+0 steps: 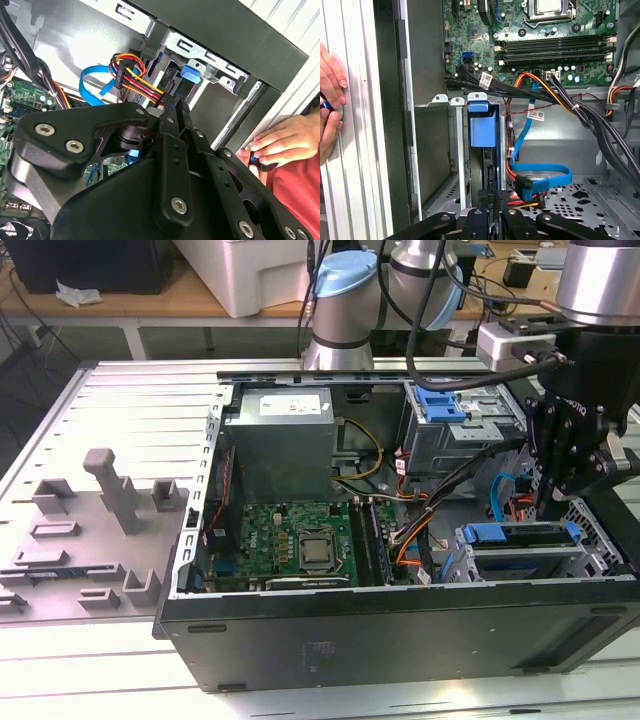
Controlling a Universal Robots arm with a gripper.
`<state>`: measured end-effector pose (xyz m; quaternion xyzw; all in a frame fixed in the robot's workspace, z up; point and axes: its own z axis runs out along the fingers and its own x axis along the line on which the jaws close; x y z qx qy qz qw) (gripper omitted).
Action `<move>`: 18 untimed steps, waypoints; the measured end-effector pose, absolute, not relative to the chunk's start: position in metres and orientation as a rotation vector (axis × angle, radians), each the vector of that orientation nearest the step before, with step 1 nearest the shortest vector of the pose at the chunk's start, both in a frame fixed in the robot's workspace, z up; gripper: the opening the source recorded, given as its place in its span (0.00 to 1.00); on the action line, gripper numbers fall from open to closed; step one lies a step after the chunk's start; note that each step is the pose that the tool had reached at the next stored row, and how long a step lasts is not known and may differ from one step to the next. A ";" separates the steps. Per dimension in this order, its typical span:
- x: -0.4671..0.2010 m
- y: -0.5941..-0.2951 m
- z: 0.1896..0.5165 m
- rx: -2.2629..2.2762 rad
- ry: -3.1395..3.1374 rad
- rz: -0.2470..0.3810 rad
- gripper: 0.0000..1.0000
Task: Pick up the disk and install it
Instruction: 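Insert the first disk wire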
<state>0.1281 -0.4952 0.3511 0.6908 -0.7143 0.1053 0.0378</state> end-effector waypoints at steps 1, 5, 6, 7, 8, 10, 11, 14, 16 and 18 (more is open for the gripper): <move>0.128 -0.495 0.351 2.119 -2.192 0.323 0.17; 0.128 -0.496 0.348 2.120 -2.192 0.323 0.17; 0.128 -0.496 0.348 2.120 -2.192 0.323 0.17; 0.128 -0.496 0.348 2.120 -2.192 0.323 0.17; 0.128 -0.497 0.347 2.120 -2.192 0.323 0.17; 0.128 -0.497 0.347 2.120 -2.192 0.323 0.17; 0.128 -0.497 0.346 2.120 -2.192 0.323 0.17; 0.128 -0.497 0.345 2.120 -2.191 0.323 0.17; 0.128 -0.497 0.345 2.121 -2.190 0.323 0.17; 0.128 -0.497 0.344 2.124 -2.188 0.324 0.17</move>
